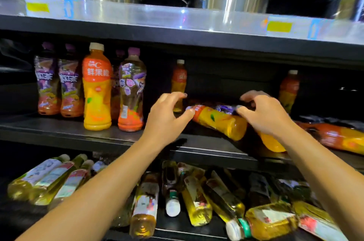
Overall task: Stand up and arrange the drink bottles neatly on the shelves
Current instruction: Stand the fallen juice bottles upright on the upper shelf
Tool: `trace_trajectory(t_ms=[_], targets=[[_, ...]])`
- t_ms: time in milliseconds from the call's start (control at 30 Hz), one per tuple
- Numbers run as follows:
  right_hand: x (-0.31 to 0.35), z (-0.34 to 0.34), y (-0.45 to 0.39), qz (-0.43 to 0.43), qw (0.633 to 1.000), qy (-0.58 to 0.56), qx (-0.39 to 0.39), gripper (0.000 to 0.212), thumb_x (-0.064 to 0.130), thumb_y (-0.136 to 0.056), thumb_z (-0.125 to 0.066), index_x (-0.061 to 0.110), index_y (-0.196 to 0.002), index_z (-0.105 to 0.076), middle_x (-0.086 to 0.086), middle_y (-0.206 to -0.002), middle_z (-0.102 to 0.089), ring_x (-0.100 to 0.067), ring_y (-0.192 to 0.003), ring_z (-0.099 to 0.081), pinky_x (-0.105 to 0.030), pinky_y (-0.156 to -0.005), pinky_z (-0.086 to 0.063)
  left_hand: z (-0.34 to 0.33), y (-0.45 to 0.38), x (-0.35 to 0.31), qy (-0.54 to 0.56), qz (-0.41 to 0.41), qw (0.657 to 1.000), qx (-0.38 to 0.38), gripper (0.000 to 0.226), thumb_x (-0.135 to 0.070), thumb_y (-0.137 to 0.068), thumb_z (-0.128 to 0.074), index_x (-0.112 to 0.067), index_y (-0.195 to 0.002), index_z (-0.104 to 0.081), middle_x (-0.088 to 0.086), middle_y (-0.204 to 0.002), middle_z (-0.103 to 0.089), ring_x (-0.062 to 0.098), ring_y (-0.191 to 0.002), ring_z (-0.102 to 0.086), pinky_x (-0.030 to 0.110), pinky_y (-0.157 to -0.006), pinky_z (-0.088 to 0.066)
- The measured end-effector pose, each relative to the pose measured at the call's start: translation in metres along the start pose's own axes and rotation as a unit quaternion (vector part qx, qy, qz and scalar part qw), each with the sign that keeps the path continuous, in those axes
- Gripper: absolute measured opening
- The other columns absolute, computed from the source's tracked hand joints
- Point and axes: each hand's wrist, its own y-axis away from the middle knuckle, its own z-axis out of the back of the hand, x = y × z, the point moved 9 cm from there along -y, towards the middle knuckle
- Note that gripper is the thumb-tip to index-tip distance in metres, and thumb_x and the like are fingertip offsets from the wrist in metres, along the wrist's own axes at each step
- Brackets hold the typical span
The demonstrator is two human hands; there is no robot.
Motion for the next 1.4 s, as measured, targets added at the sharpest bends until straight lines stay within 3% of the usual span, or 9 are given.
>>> trace_trajectory(t_ms=[167,333,600,700,833,933,1000,1167,1400], targets=[[-0.073,-0.017,-0.009,-0.098,0.971,0.120,0.181,0.057,0.058,-0.090,-0.054,0.017,-0.129,-0.058,-0.012,-0.131,-0.056,-0.031,-0.116,-0.055,-0.036,-0.095,-0.047,-0.116,-0.040,-0.003,-0.042,0.038,0.987,0.153,0.049,-0.047,-0.090,-0.063,-0.035,-0.136,-0.055,0.002,-0.143,-0.045,0.021,-0.133,-0.043,0.027,-0.112,-0.031],[-0.084,-0.030,-0.022,-0.083,0.968,0.094,0.217,0.047,0.046,-0.084,-0.067,0.020,-0.122,-0.063,-0.007,-0.121,-0.061,-0.027,-0.107,-0.059,-0.038,-0.094,-0.050,-0.166,-0.048,-0.008,-0.103,0.111,0.948,0.279,0.044,-0.068,-0.090,-0.046,-0.047,-0.127,-0.058,-0.005,-0.159,-0.023,0.028,-0.147,-0.016,0.040,-0.118,-0.013],[-0.097,-0.019,-0.021,-0.087,0.966,0.050,0.238,0.051,0.035,-0.082,-0.072,0.022,-0.130,-0.060,-0.005,-0.117,-0.059,-0.025,-0.100,-0.059,-0.032,-0.087,-0.051,-0.118,-0.035,-0.014,0.041,0.127,0.947,0.291,0.034,-0.045,-0.091,-0.062,-0.013,-0.101,-0.070,0.000,-0.134,-0.054,0.015,-0.109,-0.059,0.023,-0.084,-0.045],[-0.088,-0.018,-0.018,-0.077,0.964,0.085,0.242,0.057,0.032,-0.082,-0.072,0.022,-0.135,-0.055,-0.004,-0.112,-0.054,-0.023,-0.096,-0.054,-0.031,-0.080,-0.047,-0.096,-0.032,-0.016,-0.040,0.127,0.920,0.368,0.041,-0.033,-0.087,-0.070,-0.034,-0.127,-0.061,-0.017,-0.132,-0.044,0.002,-0.107,-0.052,0.020,-0.081,-0.046],[-0.078,-0.015,-0.007,-0.056,0.967,0.104,0.223,0.065,0.028,-0.082,-0.073,0.020,-0.141,-0.046,-0.009,-0.128,-0.051,-0.029,-0.111,-0.054,-0.038,-0.095,-0.048,-0.078,-0.032,-0.008,-0.082,0.191,0.904,0.374,0.067,-0.030,-0.083,-0.070,-0.038,-0.143,-0.041,-0.002,-0.129,-0.055,0.015,-0.107,-0.059,0.030,-0.086,-0.054],[-0.073,-0.011,0.003,-0.031,0.970,0.103,0.217,0.072,0.031,-0.079,-0.074,0.026,-0.143,-0.042,-0.006,-0.138,-0.044,-0.030,-0.118,-0.052,-0.042,-0.101,-0.046,-0.078,-0.035,-0.002,-0.145,0.235,0.897,0.345,0.017,-0.022,-0.082,-0.062,-0.016,-0.098,-0.060,0.004,-0.082,-0.059,0.014,-0.068,-0.056,0.023,-0.061,-0.044],[-0.068,-0.007,0.011,-0.001,0.972,0.081,0.222,0.074,0.029,-0.076,-0.076,0.028,-0.142,-0.042,0.000,-0.144,-0.037,-0.026,-0.121,-0.050,-0.038,-0.101,-0.046,-0.078,-0.033,0.005,-0.201,0.238,0.885,0.345,0.022,-0.029,-0.082,-0.063,-0.008,-0.090,-0.059,0.004,-0.075,-0.057,0.016,-0.062,-0.053,0.022,-0.057,-0.042],[-0.081,-0.002,0.016,-0.061,0.969,0.071,0.229,0.074,0.041,-0.082,-0.071,0.017,-0.145,-0.041,-0.005,-0.138,-0.049,-0.025,-0.119,-0.053,-0.031,-0.093,-0.047,-0.071,-0.033,0.023,-0.179,0.218,0.897,0.339,0.098,-0.067,-0.054,-0.076,-0.027,-0.139,-0.051,0.001,-0.121,-0.063,0.018,-0.094,-0.066,0.035,-0.083,-0.057],[-0.084,-0.026,0.002,-0.153,0.950,0.081,0.261,0.077,0.044,-0.090,-0.063,0.006,-0.149,-0.034,-0.015,-0.144,-0.046,-0.033,-0.128,-0.048,-0.038,-0.103,-0.041,-0.070,-0.027,0.017,0.024,0.231,0.928,0.292,0.074,-0.025,-0.079,-0.078,-0.036,-0.144,-0.044,0.002,-0.129,-0.058,0.021,-0.099,-0.066,0.038,-0.083,-0.058]])
